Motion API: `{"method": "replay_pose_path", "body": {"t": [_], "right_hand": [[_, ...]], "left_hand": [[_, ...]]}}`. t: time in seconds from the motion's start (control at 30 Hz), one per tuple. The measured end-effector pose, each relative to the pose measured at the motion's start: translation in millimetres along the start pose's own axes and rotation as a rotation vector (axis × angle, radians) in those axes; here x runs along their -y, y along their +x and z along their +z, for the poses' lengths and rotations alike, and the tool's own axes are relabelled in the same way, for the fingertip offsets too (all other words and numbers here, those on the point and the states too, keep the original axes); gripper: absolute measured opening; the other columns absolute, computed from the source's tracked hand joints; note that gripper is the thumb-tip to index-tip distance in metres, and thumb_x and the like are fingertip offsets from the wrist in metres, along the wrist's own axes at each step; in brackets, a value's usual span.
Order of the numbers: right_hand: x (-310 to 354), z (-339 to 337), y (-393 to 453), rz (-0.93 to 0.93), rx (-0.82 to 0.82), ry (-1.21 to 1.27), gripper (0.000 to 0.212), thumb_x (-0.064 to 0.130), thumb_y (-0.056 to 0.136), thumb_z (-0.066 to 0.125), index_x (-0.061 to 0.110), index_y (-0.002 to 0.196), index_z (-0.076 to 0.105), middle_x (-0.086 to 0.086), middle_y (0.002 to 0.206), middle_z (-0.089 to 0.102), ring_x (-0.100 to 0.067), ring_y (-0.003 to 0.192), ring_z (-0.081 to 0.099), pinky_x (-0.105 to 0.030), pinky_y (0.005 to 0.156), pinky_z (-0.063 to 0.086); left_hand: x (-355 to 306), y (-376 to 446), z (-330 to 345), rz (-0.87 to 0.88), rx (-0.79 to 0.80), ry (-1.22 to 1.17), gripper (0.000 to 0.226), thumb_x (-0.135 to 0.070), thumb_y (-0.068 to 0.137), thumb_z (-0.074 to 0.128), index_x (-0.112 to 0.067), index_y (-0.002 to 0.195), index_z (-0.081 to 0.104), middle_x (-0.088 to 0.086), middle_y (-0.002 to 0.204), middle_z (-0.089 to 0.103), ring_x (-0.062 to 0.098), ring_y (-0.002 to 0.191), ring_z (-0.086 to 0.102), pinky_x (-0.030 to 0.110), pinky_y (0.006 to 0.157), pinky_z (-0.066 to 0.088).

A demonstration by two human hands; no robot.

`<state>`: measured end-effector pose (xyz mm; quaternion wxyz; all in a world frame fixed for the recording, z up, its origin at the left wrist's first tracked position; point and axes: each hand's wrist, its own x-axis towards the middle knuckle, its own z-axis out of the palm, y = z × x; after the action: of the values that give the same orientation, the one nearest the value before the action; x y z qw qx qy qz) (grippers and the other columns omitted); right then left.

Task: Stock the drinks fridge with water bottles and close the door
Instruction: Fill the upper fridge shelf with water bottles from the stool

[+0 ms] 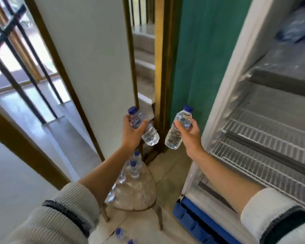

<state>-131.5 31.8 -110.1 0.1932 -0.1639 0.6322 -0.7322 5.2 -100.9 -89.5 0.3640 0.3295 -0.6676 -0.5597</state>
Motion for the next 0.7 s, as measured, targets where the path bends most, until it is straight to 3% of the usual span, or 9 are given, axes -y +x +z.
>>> {"method": "replay_pose_path", "body": {"t": [0.1, 0.2, 0.3, 0.43, 0.6, 0.7], "right_hand": [[55, -23, -3, -0.14, 0.036, -0.034, 0.043, 0.031, 0.086, 0.07, 0.018, 0.124, 0.055, 0.001, 0.11, 0.066, -0.012, 0.1, 0.065, -0.026, 0.086, 0.052], [109, -52, -7, -0.255, 0.054, -0.086, 0.038, 0.034, 0.088, 0.067, 0.023, 0.123, 0.054, 0.001, 0.113, 0.067, -0.012, 0.103, 0.065, -0.029, 0.091, 0.052], [163, -89, -14, -0.349, 0.054, -0.103, 0.047, 0.033, 0.087, 0.066, 0.021, 0.128, 0.048, 0.004, 0.113, 0.067, -0.008, 0.101, 0.066, -0.023, 0.086, 0.052], [225, -142, -26, -0.456, -0.007, -0.199, 0.056, 0.05, 0.077, 0.064, 0.028, 0.126, 0.047, 0.011, 0.119, 0.064, -0.004, 0.107, 0.063, -0.024, 0.093, 0.049], [277, -200, -24, -0.524, -0.063, -0.233, 0.053, 0.042, 0.08, 0.066, 0.022, 0.126, 0.049, 0.004, 0.118, 0.066, -0.011, 0.107, 0.065, -0.032, 0.093, 0.051], [293, -229, -18, -0.536, -0.113, -0.258, 0.048, 0.03, 0.088, 0.065, 0.017, 0.131, 0.047, 0.003, 0.118, 0.065, -0.009, 0.105, 0.066, -0.023, 0.083, 0.054]], "left_hand": [[-61, 6, 33, 0.117, 0.055, -0.065, 0.043, -0.018, 0.086, 0.07, -0.013, 0.122, 0.046, -0.012, 0.098, 0.059, -0.008, 0.079, 0.061, 0.015, 0.077, 0.053], [-112, 7, 70, 0.244, 0.153, -0.159, 0.052, -0.02, 0.087, 0.07, -0.018, 0.128, 0.039, -0.006, 0.111, 0.061, 0.001, 0.096, 0.065, 0.02, 0.087, 0.053], [-155, 3, 108, 0.393, 0.255, -0.175, 0.057, -0.029, 0.086, 0.071, -0.021, 0.13, 0.037, 0.001, 0.122, 0.059, 0.012, 0.109, 0.063, 0.035, 0.098, 0.051], [-207, -12, 162, 0.522, 0.394, -0.206, 0.065, -0.033, 0.087, 0.068, -0.014, 0.138, 0.032, 0.006, 0.13, 0.055, 0.013, 0.116, 0.059, 0.038, 0.102, 0.048], [-246, -22, 219, 0.608, 0.483, -0.197, 0.064, -0.043, 0.089, 0.063, -0.018, 0.138, 0.031, 0.006, 0.131, 0.053, 0.019, 0.119, 0.057, 0.047, 0.103, 0.046], [-255, -28, 245, 0.673, 0.486, -0.146, 0.058, -0.034, 0.092, 0.062, -0.016, 0.138, 0.03, 0.007, 0.137, 0.045, 0.02, 0.126, 0.049, 0.045, 0.108, 0.04]]}}
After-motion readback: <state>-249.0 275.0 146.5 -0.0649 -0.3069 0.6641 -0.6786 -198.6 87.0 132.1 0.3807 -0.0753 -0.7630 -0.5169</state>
